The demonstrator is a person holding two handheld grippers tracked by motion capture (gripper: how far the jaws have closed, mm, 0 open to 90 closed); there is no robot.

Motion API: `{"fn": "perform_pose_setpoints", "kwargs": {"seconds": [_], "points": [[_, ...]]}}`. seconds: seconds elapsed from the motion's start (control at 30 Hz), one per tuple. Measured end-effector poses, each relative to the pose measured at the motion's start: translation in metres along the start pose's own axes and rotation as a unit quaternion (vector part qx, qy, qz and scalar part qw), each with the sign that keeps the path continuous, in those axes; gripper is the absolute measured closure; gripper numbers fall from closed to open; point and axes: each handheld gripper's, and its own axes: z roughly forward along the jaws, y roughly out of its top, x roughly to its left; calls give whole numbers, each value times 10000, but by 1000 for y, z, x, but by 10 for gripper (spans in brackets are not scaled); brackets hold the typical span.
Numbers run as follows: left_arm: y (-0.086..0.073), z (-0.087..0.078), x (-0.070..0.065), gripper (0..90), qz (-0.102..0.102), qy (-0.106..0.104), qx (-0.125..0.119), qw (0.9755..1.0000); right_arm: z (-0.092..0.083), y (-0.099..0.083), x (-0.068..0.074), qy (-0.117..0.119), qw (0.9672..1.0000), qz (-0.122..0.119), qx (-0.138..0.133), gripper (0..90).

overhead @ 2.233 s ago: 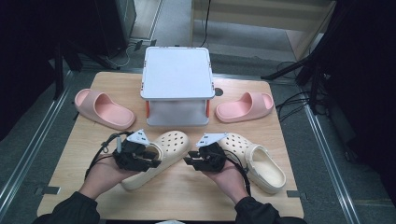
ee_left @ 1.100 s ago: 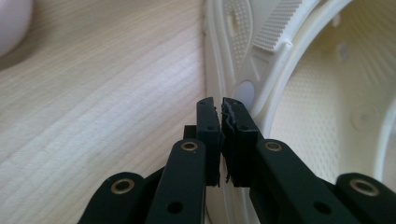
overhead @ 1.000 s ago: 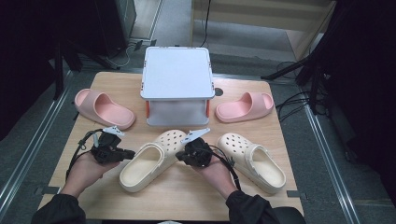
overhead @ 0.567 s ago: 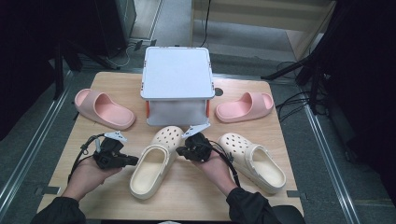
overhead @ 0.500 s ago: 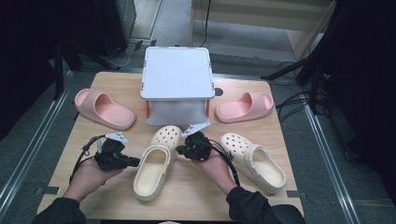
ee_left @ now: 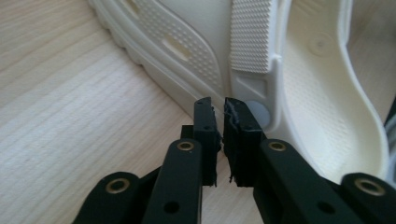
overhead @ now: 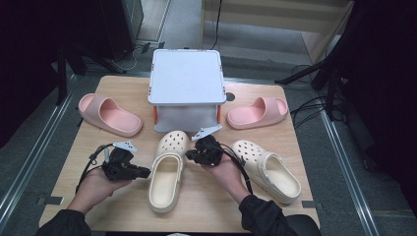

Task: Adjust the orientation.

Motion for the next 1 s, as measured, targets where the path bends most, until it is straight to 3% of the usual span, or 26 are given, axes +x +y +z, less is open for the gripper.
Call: {"fn": "perform_pose_setpoints", "kwargs": {"seconds": [0.17, 0.23, 0.37, 0.47, 0.57, 0.8, 1.0], "points": [[5, -7, 4, 718, 26, 97, -190, 9998, -13, -1, 1, 29, 9999, -68, -75, 831], [6, -9, 6, 601, 49, 119, -187, 9997, -19, -3, 2, 100, 9999, -51, -113, 812], [7, -14, 9, 504, -3, 297, -240, 9993, -35, -9, 5, 217, 9996, -76, -188, 740], [8, -19, 12, 466, 11, 222, -391, 9990, -47, -15, 8, 241, 9994, -162, -200, 675], [9, -20, 15, 392, 40, 236, -358, 9991, -61, -20, 10, 129, 9993, -206, -278, 638], [18, -19, 17, 357, 217, 161, -367, 9990, -89, -34, 9, 57, 9993, -111, -349, 634], [24, -20, 22, 349, 160, 127, -376, 9991, -110, -49, 6, -58, 9992, 20, -398, 633]]}}
